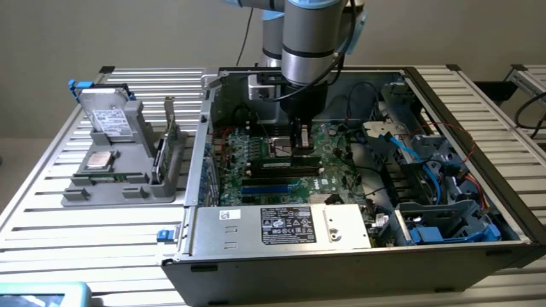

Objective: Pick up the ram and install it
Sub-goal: 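Insert the ram into the slot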

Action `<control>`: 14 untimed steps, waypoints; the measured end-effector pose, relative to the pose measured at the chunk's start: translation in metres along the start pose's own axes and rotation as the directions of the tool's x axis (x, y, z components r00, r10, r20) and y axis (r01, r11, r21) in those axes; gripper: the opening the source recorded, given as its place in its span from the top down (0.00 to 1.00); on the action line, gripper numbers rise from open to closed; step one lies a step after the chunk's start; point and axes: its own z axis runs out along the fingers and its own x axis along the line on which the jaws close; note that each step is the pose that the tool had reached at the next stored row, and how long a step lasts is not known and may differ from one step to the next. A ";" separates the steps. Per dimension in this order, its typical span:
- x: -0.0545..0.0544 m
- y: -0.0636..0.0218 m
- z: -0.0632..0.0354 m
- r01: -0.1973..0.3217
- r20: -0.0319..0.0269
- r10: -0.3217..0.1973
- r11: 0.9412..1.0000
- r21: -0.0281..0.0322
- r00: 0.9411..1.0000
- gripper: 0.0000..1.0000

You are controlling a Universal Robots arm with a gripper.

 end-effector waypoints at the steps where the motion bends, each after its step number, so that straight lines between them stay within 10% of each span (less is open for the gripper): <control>1: 0.000 0.0000 0.0004 0.000 0.000 0.000 1.000 0.000 1.000 0.87; 14: -0.002 0.0003 0.0035 0.000 0.000 0.000 1.000 0.000 1.000 0.87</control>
